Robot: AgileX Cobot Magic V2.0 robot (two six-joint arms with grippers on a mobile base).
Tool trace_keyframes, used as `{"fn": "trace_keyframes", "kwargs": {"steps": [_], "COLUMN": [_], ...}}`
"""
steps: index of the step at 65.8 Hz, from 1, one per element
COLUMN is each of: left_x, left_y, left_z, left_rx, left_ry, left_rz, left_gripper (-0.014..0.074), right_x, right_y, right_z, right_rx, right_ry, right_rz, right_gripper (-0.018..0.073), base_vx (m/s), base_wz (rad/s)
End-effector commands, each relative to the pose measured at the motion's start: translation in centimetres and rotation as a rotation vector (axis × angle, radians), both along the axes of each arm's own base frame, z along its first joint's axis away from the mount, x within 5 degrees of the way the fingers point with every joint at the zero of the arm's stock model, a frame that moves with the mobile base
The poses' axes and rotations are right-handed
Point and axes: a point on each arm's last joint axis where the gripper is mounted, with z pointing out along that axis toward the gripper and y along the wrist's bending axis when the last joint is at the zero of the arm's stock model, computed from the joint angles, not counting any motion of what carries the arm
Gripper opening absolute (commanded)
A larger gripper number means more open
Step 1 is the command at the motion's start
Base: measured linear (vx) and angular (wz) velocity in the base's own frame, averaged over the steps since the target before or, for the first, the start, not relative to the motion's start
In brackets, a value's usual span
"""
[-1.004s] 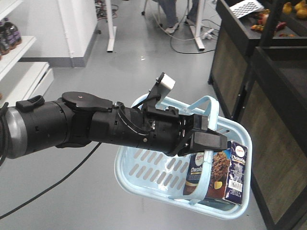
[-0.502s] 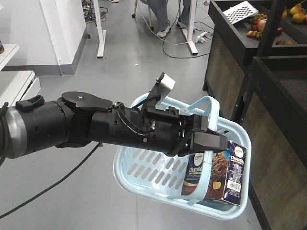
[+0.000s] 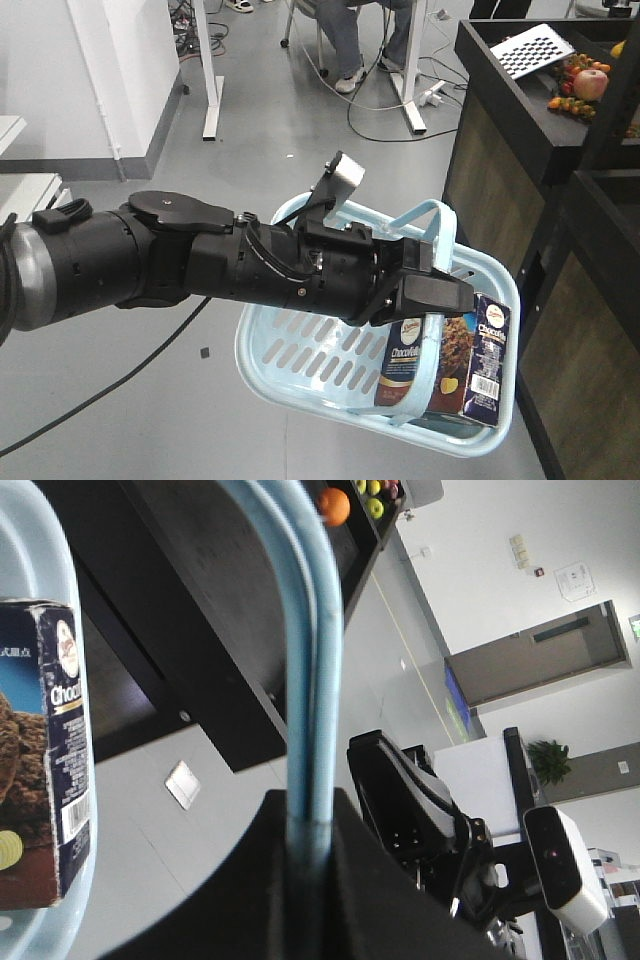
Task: Left arm holds basket, right arm returns cookies
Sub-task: 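Keep holding the basket with the left gripper while driving to the snack shelf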
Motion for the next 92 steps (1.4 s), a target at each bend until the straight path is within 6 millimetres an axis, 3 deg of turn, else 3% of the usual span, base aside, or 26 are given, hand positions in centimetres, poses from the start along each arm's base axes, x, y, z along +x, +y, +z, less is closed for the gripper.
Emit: {"fn": "trace_keyframes", "kwargs": {"steps": [1, 60, 92], "left_x": [-0.73, -0.72, -0.73], "left_y": [0.19, 0.19, 0.19], "left_z": [3.88, 3.87, 3.88], "left_rx": [-0.13, -0.13, -0.13], "left_ry": [-0.037, -0.037, -0.037], "left_rz": [-0.014, -0.013, -0.014], "left_gripper": [-0.0006, -0.0006, -0.0006], "right_x": [-0.11, -0.11, -0.11], "right_y": [-0.02, -0.02, -0.02], "right_z": [0.63, 0.63, 0.63], "right_rx": [-0.008, -0.008, -0.008], "right_ry": [-0.08, -0.08, -0.08], "right_rz": [-0.003, -0.003, -0.003], "right_gripper": [-0.0003, -0.0003, -0.0003], "base_vx": [0.38, 0.39, 0.33], "base_wz": [0.0, 0.04, 0.59]}}
